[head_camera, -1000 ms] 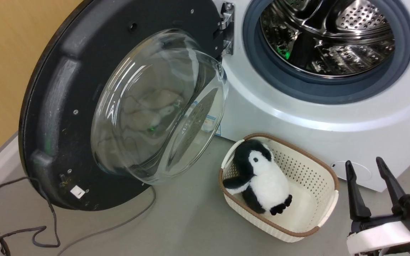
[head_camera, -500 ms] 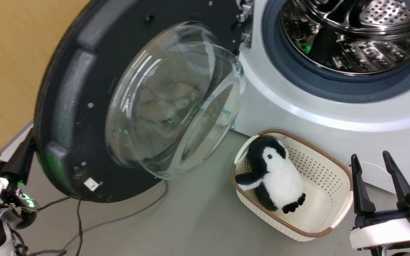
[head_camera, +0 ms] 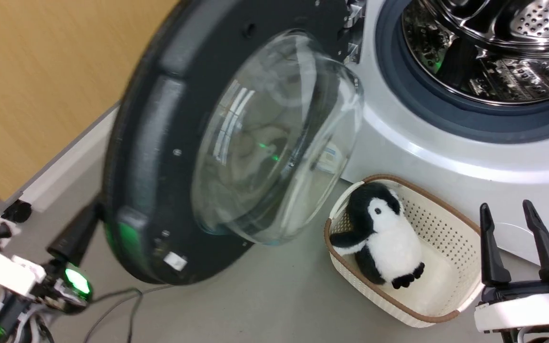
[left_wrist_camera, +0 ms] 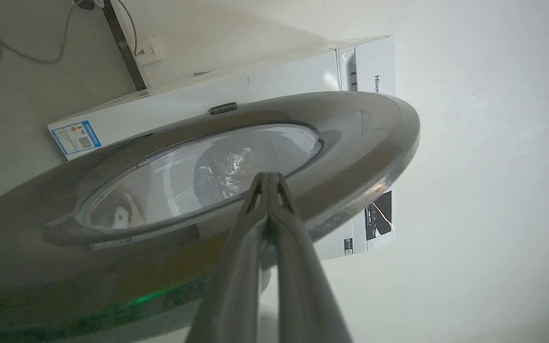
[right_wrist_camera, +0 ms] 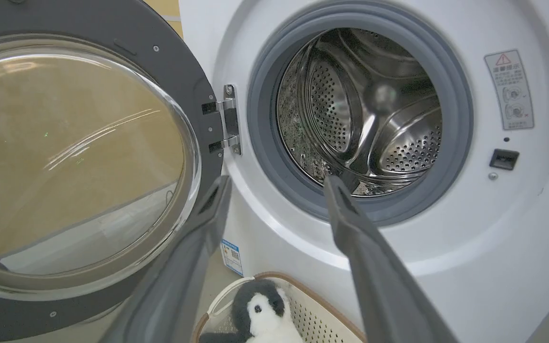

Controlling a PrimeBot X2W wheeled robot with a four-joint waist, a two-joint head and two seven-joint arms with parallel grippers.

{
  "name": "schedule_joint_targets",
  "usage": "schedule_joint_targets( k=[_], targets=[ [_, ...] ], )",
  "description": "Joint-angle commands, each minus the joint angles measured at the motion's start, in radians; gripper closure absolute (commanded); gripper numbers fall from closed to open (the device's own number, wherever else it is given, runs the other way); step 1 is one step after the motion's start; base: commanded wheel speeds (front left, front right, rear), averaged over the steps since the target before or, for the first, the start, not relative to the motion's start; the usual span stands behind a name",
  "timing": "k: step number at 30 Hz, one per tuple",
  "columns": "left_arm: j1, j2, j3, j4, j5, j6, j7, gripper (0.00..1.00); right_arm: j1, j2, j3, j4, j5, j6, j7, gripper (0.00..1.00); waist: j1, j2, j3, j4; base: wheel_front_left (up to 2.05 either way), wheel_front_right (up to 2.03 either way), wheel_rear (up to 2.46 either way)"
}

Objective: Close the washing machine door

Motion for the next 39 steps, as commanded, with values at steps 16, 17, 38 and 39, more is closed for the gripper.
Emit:
schedule_joint_targets(
  k=[16,17,38,39],
  targets=[
    [0.240,-0.009,-0.411,-0.264,-0.051,-0.011,-0.029,1.00,-0.033,0.004,-0.010,-0.003,0.013,0.001,-0.011,0.00,-0.0001,0.0000,0.009,-0.086,0.00,0.00,0.00],
    [0.241,-0.009,-0.443,-0.275,-0.044,-0.011,-0.036,1.00,-0.035,0.004,-0.008,-0.002,0.013,0.001,-0.011,0.00,-0.0001,0.0000,0.010,-0.097,0.00,0.00,0.00],
    [0.025,-0.009,-0.919,-0.077,0.140,-0.011,-0.479,1.00,-0.063,0.004,-0.003,0.002,0.038,0.001,-0.011,0.00,-0.0001,0.0000,0.037,-0.423,0.00,0.00,0.00],
    [0.007,-0.009,-0.937,-0.054,0.150,-0.011,-0.503,1.00,-0.063,0.004,-0.003,0.002,0.039,0.001,-0.011,0.00,-0.0001,0.0000,0.038,-0.432,0.00,0.00,0.00]
  ],
)
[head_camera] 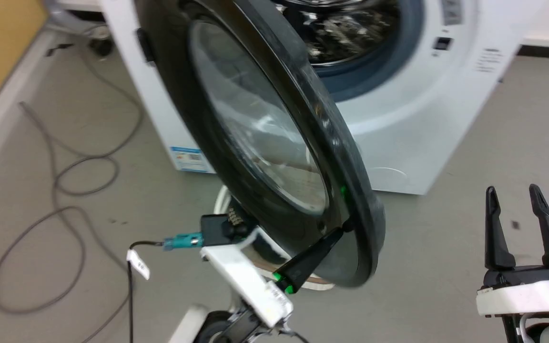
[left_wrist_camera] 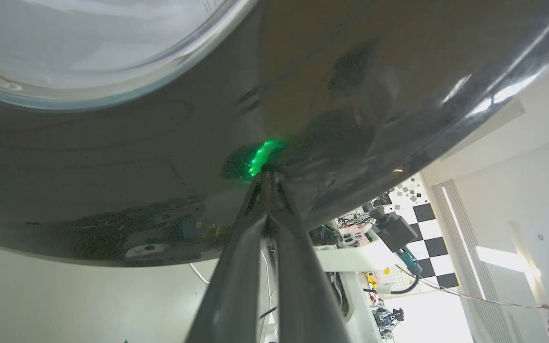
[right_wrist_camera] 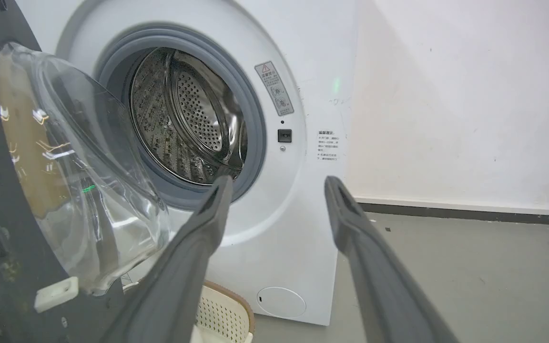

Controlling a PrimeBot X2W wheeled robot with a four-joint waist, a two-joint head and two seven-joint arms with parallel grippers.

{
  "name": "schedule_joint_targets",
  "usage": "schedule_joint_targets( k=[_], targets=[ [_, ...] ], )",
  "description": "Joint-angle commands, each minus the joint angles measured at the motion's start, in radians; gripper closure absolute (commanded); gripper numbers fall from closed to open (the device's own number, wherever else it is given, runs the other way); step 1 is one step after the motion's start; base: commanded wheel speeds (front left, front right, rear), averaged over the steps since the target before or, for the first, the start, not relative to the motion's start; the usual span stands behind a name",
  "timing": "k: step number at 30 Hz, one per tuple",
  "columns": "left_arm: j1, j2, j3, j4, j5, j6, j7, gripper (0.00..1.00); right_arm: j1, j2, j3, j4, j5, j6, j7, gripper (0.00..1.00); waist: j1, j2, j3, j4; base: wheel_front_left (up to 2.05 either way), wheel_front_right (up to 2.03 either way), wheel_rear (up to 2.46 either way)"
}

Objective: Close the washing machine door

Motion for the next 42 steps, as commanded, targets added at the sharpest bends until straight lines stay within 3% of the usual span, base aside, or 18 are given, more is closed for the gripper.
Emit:
schedule_joint_targets(
  k=[1,8,13,16,19,21,24,25,28,31,38,39,40,42],
  targets=[
    [-0.040,0.002,-0.032,0.034,0.009,-0.005,-0.036,1.00,-0.015,0.002,0.002,-0.002,0.005,0.001,-0.004,0.00,-0.0001,0.0000,0.007,-0.042,0.00,0.00,0.00],
    [-0.088,0.024,-0.123,0.102,-0.036,-0.005,-0.141,1.00,-0.002,0.002,-0.001,-0.001,0.008,0.001,-0.004,0.00,-0.0001,0.0000,-0.005,-0.064,0.00,0.00,0.00],
    [-0.109,0.063,-0.175,0.066,-0.009,-0.005,-0.238,1.00,0.010,0.002,-0.004,-0.002,0.013,0.001,-0.004,0.00,-0.0001,0.0000,-0.027,-0.052,0.00,0.00,0.00],
    [-0.144,0.133,-0.227,0.007,0.075,-0.005,-0.417,1.00,0.013,0.002,-0.006,-0.014,0.008,0.001,-0.004,0.00,-0.0001,0.0000,-0.057,-0.039,0.00,0.00,0.00],
    [-0.170,0.193,-0.225,-0.009,0.162,-0.005,-0.538,1.00,0.003,0.002,-0.020,-0.026,0.003,0.001,-0.004,0.00,-0.0001,0.0000,-0.071,-0.029,0.00,0.00,0.00],
    [-0.184,0.239,-0.194,0.026,0.275,0.000,-0.589,1.00,-0.007,0.002,-0.029,-0.034,-0.001,0.001,-0.004,0.00,-0.0001,0.0000,-0.081,-0.022,0.00,0.00,0.00],
    [-0.204,0.287,-0.139,0.058,0.512,0.093,-0.612,1.00,-0.025,0.002,-0.056,-0.048,-0.010,0.001,-0.004,0.00,-0.0001,0.0000,-0.089,-0.009,0.00,0.00,0.00],
    [-0.204,0.287,-0.139,0.058,0.512,0.093,-0.612,1.00,-0.025,0.002,-0.056,-0.048,-0.010,0.001,-0.004,0.00,-0.0001,0.0000,-0.089,-0.009,0.00,0.00,0.00],
    [-0.186,0.281,-0.025,0.023,0.711,0.210,-0.613,1.00,-0.048,0.002,-0.087,-0.058,-0.025,0.001,-0.004,0.00,-0.0001,0.0000,-0.093,0.005,0.00,0.00,0.00],
    [-0.133,0.276,0.080,-0.022,0.871,0.298,-0.614,1.00,-0.074,0.002,-0.109,-0.073,-0.038,0.001,-0.004,0.00,-0.0001,0.0000,-0.096,0.018,0.00,0.00,0.00],
    [0.024,0.253,0.253,-0.089,1.050,0.418,-0.614,1.00,-0.126,0.002,-0.091,-0.140,-0.057,0.001,-0.004,0.00,-0.0001,0.0000,-0.103,0.046,0.00,0.00,0.00],
    [0.045,0.254,0.269,-0.092,1.071,0.425,-0.614,0.60,-0.134,0.002,-0.081,-0.150,-0.054,0.001,-0.004,0.00,-0.0001,0.0000,-0.103,0.049,0.00,0.00,0.00],
    [0.063,0.253,0.278,-0.095,1.092,0.429,-0.614,0.00,-0.141,0.002,-0.071,-0.162,-0.051,0.001,-0.004,0.00,-0.0001,0.0000,-0.103,0.053,0.00,0.00,0.00],
    [0.099,0.244,0.293,-0.104,1.121,0.433,-0.614,0.00,-0.156,0.002,-0.042,-0.186,-0.038,0.001,-0.004,0.00,-0.0001,0.0000,-0.102,0.059,0.00,0.00,0.00]
  ],
)
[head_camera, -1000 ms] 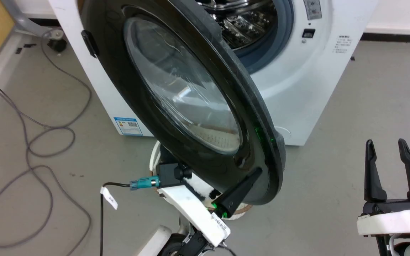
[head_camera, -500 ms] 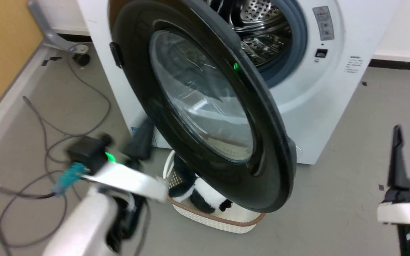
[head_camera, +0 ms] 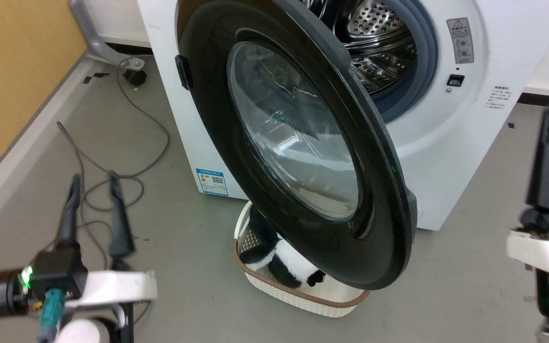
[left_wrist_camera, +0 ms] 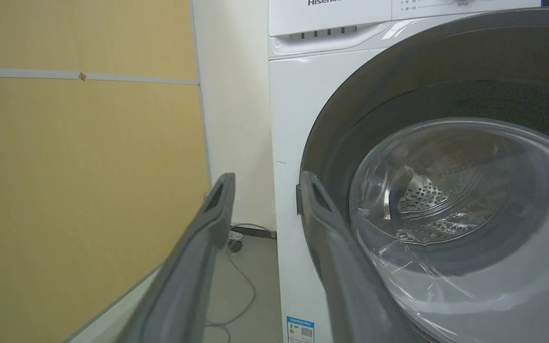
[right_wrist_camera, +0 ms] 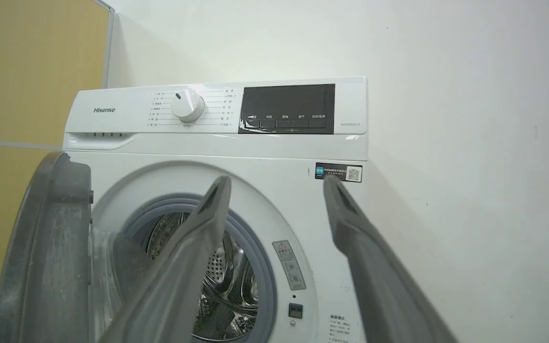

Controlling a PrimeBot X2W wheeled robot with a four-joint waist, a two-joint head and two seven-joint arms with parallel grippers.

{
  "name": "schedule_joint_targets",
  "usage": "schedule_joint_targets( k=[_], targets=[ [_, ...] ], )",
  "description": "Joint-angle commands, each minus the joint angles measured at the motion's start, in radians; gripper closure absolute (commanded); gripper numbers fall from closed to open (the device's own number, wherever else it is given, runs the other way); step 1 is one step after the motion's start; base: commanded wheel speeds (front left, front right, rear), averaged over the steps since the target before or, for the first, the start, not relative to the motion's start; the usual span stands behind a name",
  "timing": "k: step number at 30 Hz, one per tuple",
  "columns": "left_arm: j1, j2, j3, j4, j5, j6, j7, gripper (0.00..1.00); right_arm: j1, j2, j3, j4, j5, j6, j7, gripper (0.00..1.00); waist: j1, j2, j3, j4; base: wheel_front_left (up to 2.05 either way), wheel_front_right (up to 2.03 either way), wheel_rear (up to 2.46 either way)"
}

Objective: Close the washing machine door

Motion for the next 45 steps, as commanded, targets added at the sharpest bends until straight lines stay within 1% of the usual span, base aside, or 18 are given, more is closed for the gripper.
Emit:
schedule_joint_targets(
  k=[1,4,7,9,10,11,12,13,16,19,22,27,32,36,41,45],
  targets=[
    [0.028,-0.012,0.012,-0.006,0.012,0.003,-0.004,0.00,-0.025,0.002,0.026,-0.024,0.016,0.001,-0.004,0.00,0.0000,0.0000,0.001,0.005,0.00,0.00,0.00],
    [0.070,-0.023,0.031,-0.004,0.055,0.008,-0.004,0.00,-0.050,0.001,0.120,-0.072,0.042,0.001,-0.004,0.00,0.0000,0.0000,0.001,0.011,0.00,0.00,0.00],
    [0.106,-0.041,0.047,-0.004,0.084,0.014,-0.004,0.00,-0.072,-0.014,0.195,-0.120,0.064,0.001,-0.004,0.00,0.0000,0.0000,0.000,0.016,0.00,0.00,0.00],
    [0.127,-0.051,0.058,0.000,0.097,0.011,-0.004,0.00,-0.083,-0.039,0.253,-0.147,0.087,0.001,-0.004,0.00,0.0000,0.0000,-0.001,0.021,0.00,0.00,0.00],
    [0.135,-0.058,0.062,0.000,0.099,0.006,-0.004,0.00,-0.089,-0.051,0.281,-0.158,0.098,0.001,-0.004,0.13,0.0000,0.0000,-0.002,0.023,0.00,0.00,0.00],
    [0.142,-0.065,0.068,-0.002,0.100,0.002,-0.004,0.00,-0.092,-0.061,0.307,-0.166,0.115,0.001,-0.004,0.67,0.0000,0.0000,-0.002,0.025,0.00,0.00,0.00],
    [0.151,-0.071,0.073,-0.001,0.101,-0.004,-0.004,0.00,-0.096,-0.073,0.333,-0.173,0.130,0.001,-0.004,0.91,0.0000,0.0000,-0.002,0.027,0.00,0.00,0.00],
    [0.158,-0.077,0.077,-0.001,0.102,-0.011,-0.004,0.00,-0.099,-0.089,0.363,-0.177,0.144,0.001,-0.004,1.00,0.0000,0.0000,-0.003,0.029,0.00,0.00,0.00],
    [0.169,-0.091,0.088,-0.001,0.114,-0.028,-0.004,0.00,-0.097,-0.134,0.452,-0.174,0.195,0.001,-0.004,1.00,0.0000,0.0000,-0.004,0.034,0.00,0.00,0.00],
    [0.173,-0.106,0.099,0.001,0.126,-0.038,-0.004,0.00,-0.083,-0.187,0.540,-0.139,0.227,0.001,-0.004,1.00,0.0000,0.0000,-0.006,0.034,0.00,0.00,0.00],
    [0.173,-0.120,0.105,0.004,0.140,-0.050,-0.004,0.00,-0.072,-0.245,0.624,-0.077,0.221,0.001,-0.004,1.00,0.0000,0.0000,-0.007,0.032,0.00,0.00,0.00],
    [0.164,-0.140,0.108,0.007,0.163,-0.065,-0.004,0.00,-0.039,-0.299,0.691,0.035,0.201,0.001,-0.004,1.00,0.0000,0.0000,0.001,0.028,0.00,0.00,0.00],
    [0.150,-0.154,0.108,0.014,0.179,-0.081,-0.004,0.00,-0.004,-0.338,0.704,0.140,0.206,0.001,-0.004,1.00,0.0000,0.0000,0.019,0.022,0.00,0.00,0.00],
    [0.139,-0.162,0.112,0.020,0.191,-0.088,-0.004,0.00,0.003,-0.358,0.685,0.207,0.214,0.001,-0.004,1.00,0.0000,0.0000,0.036,0.013,0.00,0.00,0.00],
    [0.126,-0.168,0.115,0.027,0.204,-0.096,-0.004,0.00,0.001,-0.354,0.633,0.263,0.234,0.001,-0.004,1.00,0.0000,0.0000,0.057,0.006,0.00,0.00,0.00],
    [0.107,-0.176,0.108,0.034,0.212,-0.103,-0.004,0.00,-0.021,-0.346,0.563,0.313,0.235,0.001,-0.004,1.00,0.0000,0.0000,0.080,0.007,0.00,0.00,0.00]
  ],
)
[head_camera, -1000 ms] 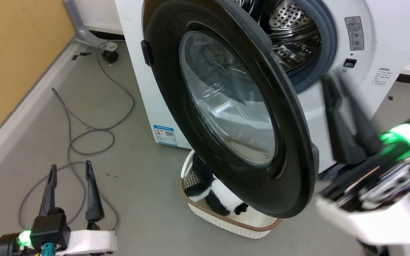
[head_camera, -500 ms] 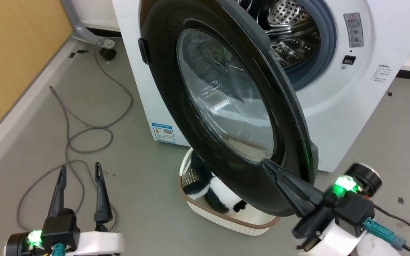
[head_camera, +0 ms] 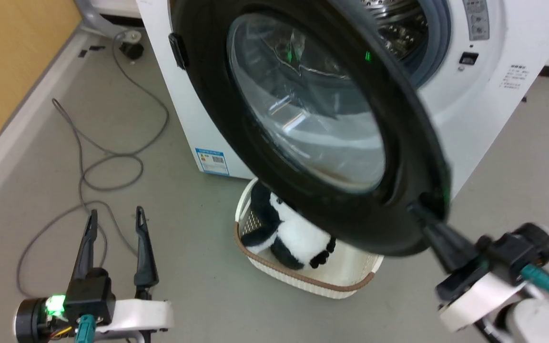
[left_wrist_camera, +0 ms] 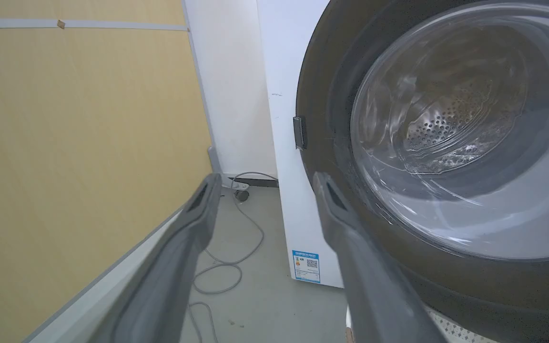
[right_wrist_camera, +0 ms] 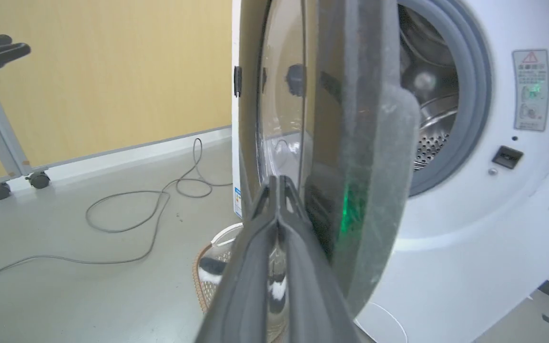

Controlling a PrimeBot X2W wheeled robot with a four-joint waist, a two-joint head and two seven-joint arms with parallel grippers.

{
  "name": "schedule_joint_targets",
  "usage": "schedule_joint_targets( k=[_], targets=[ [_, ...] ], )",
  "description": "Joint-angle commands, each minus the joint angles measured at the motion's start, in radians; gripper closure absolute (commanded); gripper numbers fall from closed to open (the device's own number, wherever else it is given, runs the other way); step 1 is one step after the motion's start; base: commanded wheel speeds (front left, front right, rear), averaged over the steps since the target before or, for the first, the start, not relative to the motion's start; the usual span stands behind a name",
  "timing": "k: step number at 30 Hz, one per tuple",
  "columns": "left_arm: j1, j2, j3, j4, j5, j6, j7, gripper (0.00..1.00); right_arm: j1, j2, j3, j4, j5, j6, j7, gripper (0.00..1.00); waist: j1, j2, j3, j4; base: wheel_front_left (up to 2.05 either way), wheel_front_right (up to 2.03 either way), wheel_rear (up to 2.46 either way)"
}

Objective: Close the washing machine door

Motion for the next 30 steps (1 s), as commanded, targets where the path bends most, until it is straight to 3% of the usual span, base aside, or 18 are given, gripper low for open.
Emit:
schedule_joint_targets(
  k=[1,12,23,30],
  targets=[
    [-0.019,-0.005,-0.002,0.002,0.010,-0.004,-0.004,0.00,-0.018,0.001,-0.019,0.014,-0.004,-0.002,-0.003,1.00,0.0000,0.0000,0.012,0.001,0.00,0.00,0.00],
    [-0.098,-0.035,-0.014,-0.007,0.010,-0.012,-0.004,0.00,-0.243,0.014,-0.170,0.195,-0.025,-0.002,-0.003,1.00,0.0000,0.0000,0.146,0.010,0.00,0.00,0.00],
    [-0.169,-0.053,-0.016,-0.018,0.010,-0.015,-0.004,0.00,-0.545,-0.014,-0.239,0.388,-0.049,-0.002,-0.003,1.00,0.0000,0.0000,0.273,0.026,0.00,0.00,0.00],
    [-0.189,-0.061,-0.015,-0.017,0.012,-0.014,-0.004,0.00,-0.665,-0.014,-0.249,0.491,-0.096,-0.002,-0.003,1.00,0.0000,0.0000,0.298,0.028,0.00,0.00,0.00]
  ],
)
